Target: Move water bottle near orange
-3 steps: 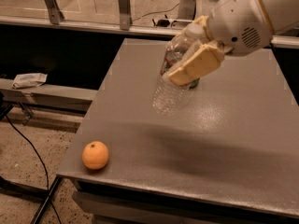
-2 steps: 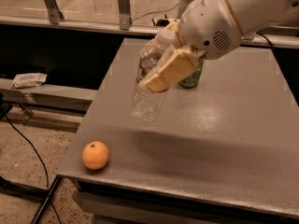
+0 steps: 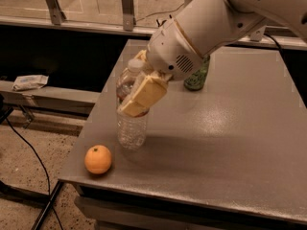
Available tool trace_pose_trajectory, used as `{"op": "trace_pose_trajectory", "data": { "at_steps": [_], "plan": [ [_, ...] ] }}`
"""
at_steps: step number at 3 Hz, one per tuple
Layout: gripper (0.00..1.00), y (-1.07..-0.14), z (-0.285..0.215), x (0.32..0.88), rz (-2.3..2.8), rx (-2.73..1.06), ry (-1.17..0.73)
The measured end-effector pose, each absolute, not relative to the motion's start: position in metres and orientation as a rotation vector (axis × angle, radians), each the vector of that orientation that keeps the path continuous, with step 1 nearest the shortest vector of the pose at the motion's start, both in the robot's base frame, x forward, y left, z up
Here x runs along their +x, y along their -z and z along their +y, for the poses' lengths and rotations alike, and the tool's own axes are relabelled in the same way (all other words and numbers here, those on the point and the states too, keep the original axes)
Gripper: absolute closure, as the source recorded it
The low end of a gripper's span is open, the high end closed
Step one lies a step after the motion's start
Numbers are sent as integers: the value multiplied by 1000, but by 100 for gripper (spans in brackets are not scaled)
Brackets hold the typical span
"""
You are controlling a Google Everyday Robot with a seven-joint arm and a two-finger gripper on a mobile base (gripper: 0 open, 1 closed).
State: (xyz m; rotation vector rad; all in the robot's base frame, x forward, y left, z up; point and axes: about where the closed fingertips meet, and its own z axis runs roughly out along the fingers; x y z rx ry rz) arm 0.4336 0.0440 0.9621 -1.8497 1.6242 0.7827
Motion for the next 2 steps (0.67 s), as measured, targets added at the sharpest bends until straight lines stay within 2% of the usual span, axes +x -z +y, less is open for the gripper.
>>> {"op": "trace_pose_trajectory", "data": {
  "at_steps": [1, 2],
  "plan": [
    [85, -946, 52, 439, 1655, -1889, -706],
    [61, -946, 52, 438, 1653, -1894, -697]
  ]
}}
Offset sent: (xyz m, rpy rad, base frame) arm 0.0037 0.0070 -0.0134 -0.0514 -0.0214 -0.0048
